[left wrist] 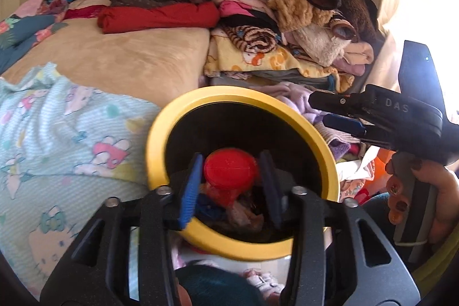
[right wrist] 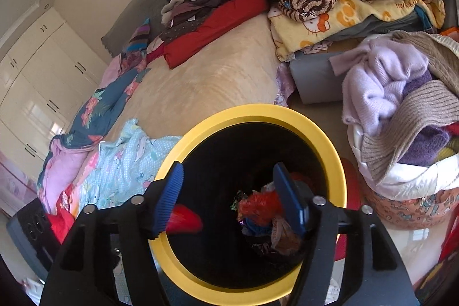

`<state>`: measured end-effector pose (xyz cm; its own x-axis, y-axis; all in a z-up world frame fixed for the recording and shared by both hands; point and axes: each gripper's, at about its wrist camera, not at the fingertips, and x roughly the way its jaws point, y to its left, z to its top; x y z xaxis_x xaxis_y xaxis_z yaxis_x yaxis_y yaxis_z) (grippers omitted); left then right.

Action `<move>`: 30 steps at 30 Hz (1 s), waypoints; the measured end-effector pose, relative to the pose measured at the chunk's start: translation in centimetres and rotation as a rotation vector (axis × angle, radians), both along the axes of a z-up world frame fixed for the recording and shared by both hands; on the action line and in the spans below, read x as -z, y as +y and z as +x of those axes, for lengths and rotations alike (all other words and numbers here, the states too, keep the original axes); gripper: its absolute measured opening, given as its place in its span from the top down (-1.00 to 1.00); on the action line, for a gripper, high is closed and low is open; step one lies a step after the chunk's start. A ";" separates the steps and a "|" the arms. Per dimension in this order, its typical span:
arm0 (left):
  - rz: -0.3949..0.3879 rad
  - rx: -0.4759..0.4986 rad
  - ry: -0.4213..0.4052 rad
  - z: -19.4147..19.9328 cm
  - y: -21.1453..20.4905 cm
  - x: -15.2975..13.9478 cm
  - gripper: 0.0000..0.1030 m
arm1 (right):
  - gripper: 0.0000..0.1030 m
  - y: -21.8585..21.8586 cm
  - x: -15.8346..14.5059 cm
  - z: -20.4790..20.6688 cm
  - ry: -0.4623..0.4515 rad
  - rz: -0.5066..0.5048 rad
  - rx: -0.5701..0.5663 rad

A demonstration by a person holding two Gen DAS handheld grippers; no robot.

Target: Collect trash

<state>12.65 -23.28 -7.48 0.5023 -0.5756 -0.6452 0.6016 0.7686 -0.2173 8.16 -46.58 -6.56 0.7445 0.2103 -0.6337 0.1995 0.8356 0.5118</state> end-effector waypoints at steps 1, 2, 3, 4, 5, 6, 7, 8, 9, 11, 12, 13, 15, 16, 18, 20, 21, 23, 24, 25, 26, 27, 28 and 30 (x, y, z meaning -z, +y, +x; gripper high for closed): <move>0.005 0.003 -0.006 0.0 -0.3 0.0 0.19 | -0.38 -0.1 -0.1 -0.1 0.001 -0.009 -0.004; 0.010 -0.001 -0.011 0.0 -0.5 0.1 -0.07 | -0.41 0.0 -0.3 -0.2 0.002 -0.021 -0.009; 0.013 -0.012 -0.012 0.1 -0.6 0.1 -0.25 | -0.42 0.1 -0.4 -0.4 0.000 -0.034 -0.015; 0.012 -0.025 -0.011 0.2 -0.5 0.1 -0.45 | -0.45 0.2 -0.7 -0.6 -0.003 -0.046 -0.020; 0.009 -0.036 -0.011 0.2 -0.3 0.1 -0.47 | -0.49 0.4 -0.9 -0.8 -0.008 -0.058 -0.029; 0.010 -0.041 -0.012 0.2 -0.1 0.1 -0.50 | -0.51 0.6 -1.2 -1.0 -0.016 -0.069 -0.036; 0.014 -0.050 -0.016 0.2 0.1 0.0 -0.63 | -0.59 0.9 -1.6 -1.2 -0.028 -0.090 -0.045; 0.020 -0.060 -0.020 0.2 0.3 0.0 -0.70 | -0.65 1.2 -1.8 -1.4 -0.036 -0.110 -0.052; 0.025 -0.071 -0.024 0.1 0.7 -0.1 -0.75 | -0.67 1.7 -2.3 -1.7 -0.052 -0.137 -0.065; 0.022 -0.092 -0.025 0.1 1.6 -0.3 -0.76 | -0.75 2.5 -2.9 -2.1 -0.074 -0.177 -0.080; 0.020 -0.098 -0.024 0.1 2.0 -0.4 -0.76 | -0.78 2.9 -3.3 -2.4 -0.088 -0.198 -0.088; 0.018 -0.110 -0.025 0.1 2.5 -0.6 -0.77 | -0.83 3.3 -3.6 -2.6 -0.104 -0.216 -0.090; 0.009 -0.133 -0.034 -0.1 3.4 -1.0 -0.77 | -0.86 4.2 -4.1 -3.1 -0.139 -0.239 -0.088; 0.006 -0.153 -0.038 -0.2 4.0 -1.3 -0.77 | -0.87 4.5 -4.3 -3.2 -0.151 -0.245 -0.089; -0.002 -0.177 -0.042 -0.3 4.9 -1.7 -0.78 | -0.87 5.4 -4.7 -3.5 -0.177 -0.264 -0.097; -0.009 -0.202 -0.053 -0.6 5.9 -2.2 -0.78 | -0.87 6.4 -5.1 -4.0 -0.207 -0.287 -0.100; -0.012 -0.213 -0.060 -0.7 6.4 -2.5 -0.78 | -0.87 6.8 -5.2 -4.2 -0.220 -0.294 -0.104; -0.015 -0.232 -0.075 -1.0 7.4 -3.0 -0.78 | -0.87 7.8 -5.4 -4.8 -0.247 -0.333 -0.100; -0.018 -0.243 -0.081 -1.2 7.9 -3.2 -0.78 | -0.87 8.1 -5.5 -4.9 -0.261 -0.349 -0.101; -0.022 -0.254 -0.084 -1.4 8.5 -3.4 -0.78 | -0.87 8.8 -5.6 -5.3 -0.285 -0.367 -0.100; -0.026 -0.268 -0.088 -1.6 9.1 -3.5 -0.78 | -0.87 9.0 -5.7 -5.4 -0.297 -0.372 -0.096; -0.028 -0.276 -0.090 -1.8 9.5 -3.6 -0.78 | -0.87 9.5 -5.8 -5.6 -0.316 -0.375 -0.090; -0.026 -0.288 -0.094 -2.0 9.9 -3.7 -0.78 | -0.87 9.7 -5.8 -5.8 -0.328 -0.377 -0.088; -0.023 -0.307 -0.108 -2.4 10.8 -3.9 -0.78 | -0.87 10.2 -5.8 -6.1 -0.349 -0.387 -0.084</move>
<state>10.28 -12.50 -3.60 0.7199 -0.4001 -0.5672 0.3626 0.9136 -0.1842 2.01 -36.36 -0.77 0.9157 0.0775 -0.3944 -0.0028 0.9825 0.1864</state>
